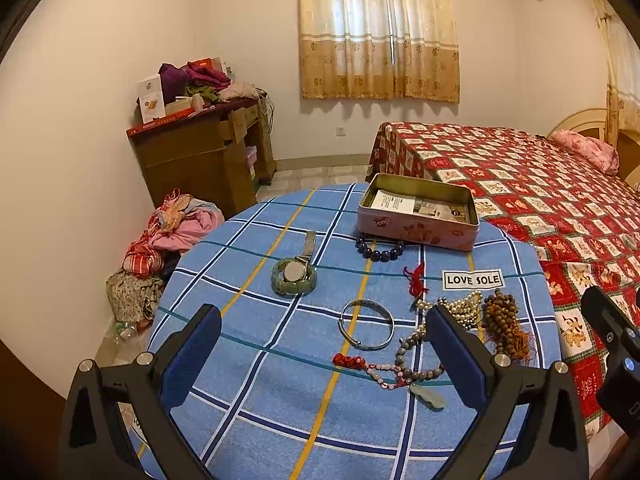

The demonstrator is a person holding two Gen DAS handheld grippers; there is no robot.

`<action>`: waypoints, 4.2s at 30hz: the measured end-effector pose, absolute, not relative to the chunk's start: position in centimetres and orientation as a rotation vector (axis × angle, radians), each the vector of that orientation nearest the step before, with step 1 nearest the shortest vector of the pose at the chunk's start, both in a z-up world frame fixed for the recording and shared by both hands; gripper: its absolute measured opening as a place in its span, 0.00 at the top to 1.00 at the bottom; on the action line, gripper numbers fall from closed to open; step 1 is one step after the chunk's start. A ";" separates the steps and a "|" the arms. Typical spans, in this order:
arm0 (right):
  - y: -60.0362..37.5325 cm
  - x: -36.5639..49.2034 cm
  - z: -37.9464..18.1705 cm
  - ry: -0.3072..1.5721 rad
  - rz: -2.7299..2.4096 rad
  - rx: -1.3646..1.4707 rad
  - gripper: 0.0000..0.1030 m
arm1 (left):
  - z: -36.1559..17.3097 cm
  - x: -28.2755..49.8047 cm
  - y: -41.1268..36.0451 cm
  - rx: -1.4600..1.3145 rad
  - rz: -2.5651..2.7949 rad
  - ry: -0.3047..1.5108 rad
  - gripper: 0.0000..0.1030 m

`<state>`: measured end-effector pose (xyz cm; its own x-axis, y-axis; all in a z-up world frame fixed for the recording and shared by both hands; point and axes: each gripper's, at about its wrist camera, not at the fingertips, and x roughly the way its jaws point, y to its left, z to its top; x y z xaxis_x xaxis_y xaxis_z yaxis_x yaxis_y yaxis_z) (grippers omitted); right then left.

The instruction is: Organize jewelry

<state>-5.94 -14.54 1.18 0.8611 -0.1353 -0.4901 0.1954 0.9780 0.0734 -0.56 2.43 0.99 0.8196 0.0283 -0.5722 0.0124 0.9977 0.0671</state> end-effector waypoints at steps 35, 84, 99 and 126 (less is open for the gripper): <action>-16.7 5.2 -9.9 0.986 -0.057 0.090 0.47 | -4.1 5.6 3.5 0.041 -0.099 0.801 0.01; -22.1 -0.1 -2.7 0.680 -0.048 0.270 0.74 | 1.0 11.4 -2.5 -0.096 -0.733 0.756 0.83; -19.4 -0.4 -1.6 0.652 0.034 0.244 0.74 | 5.0 9.3 3.3 -0.198 -0.719 0.653 0.84; -18.7 0.6 -2.2 0.667 0.076 0.278 0.74 | 5.4 10.4 4.1 -0.200 -0.739 0.679 0.83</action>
<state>0.61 -18.73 -2.16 0.7843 0.1579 -0.6000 0.0194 0.9603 0.2782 10.38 4.15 5.40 0.5390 -0.6785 -0.4991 0.5544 0.7319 -0.3962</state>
